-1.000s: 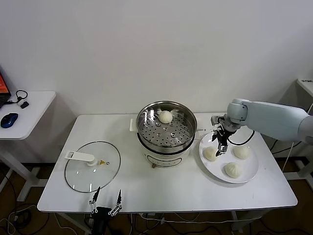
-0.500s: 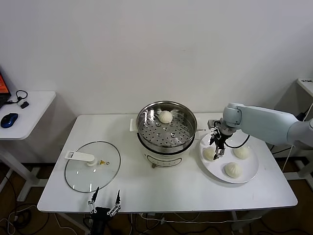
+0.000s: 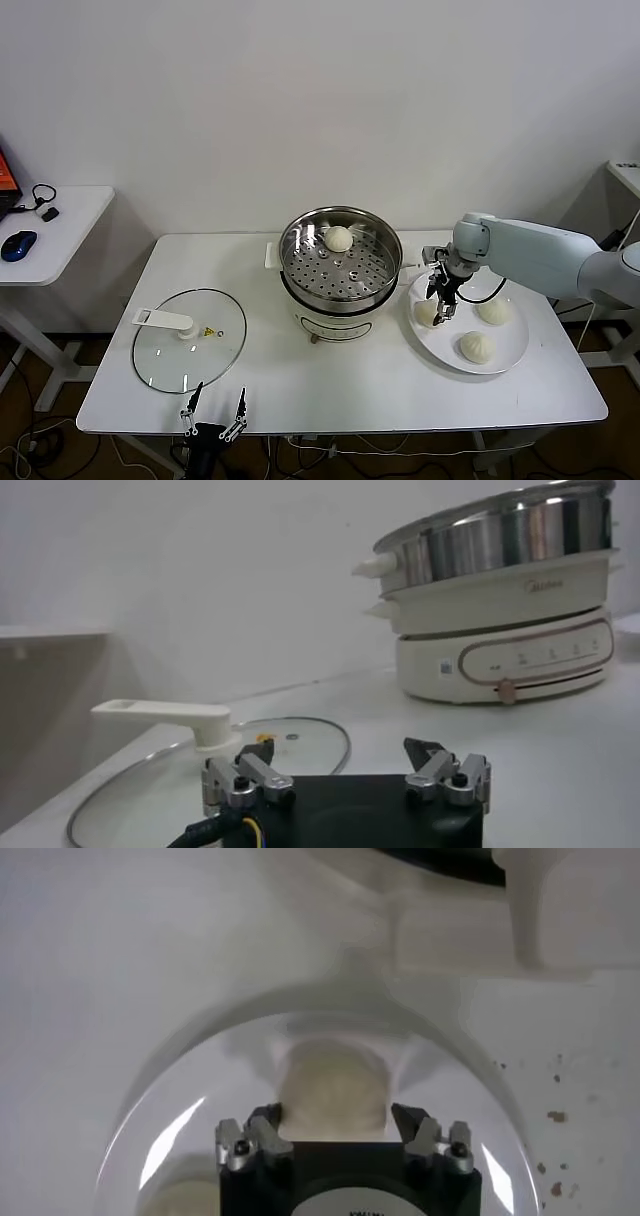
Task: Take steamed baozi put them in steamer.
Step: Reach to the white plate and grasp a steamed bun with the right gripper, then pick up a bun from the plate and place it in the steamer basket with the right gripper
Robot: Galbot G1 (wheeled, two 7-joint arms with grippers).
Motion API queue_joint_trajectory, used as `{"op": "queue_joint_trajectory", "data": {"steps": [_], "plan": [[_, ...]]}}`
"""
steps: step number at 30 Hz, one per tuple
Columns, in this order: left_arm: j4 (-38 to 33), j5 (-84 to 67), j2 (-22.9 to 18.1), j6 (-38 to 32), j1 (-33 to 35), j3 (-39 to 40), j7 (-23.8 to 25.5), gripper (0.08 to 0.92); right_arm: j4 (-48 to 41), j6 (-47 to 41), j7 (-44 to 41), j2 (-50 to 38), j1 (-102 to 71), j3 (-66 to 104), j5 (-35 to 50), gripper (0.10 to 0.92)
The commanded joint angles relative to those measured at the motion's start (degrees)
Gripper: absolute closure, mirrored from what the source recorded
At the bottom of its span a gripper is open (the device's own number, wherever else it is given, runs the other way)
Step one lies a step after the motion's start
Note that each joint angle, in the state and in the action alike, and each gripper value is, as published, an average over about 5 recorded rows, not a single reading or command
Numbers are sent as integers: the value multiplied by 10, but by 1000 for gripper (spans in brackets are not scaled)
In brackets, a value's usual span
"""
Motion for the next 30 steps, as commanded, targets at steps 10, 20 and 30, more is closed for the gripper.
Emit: {"op": "queue_joint_trajectory", "data": {"steps": [10, 20, 30], "plan": [[0, 4, -4, -1, 2, 1, -1, 177, 68, 3, -9, -40, 87, -54, 12, 406], [4, 14, -3, -3, 1, 10, -1, 177, 208, 11, -32, -75, 305, -189, 85, 405], [1, 19, -2, -4, -1, 16, -1, 177, 305, -1, -43, -37, 459, -228, 207, 397]]}}
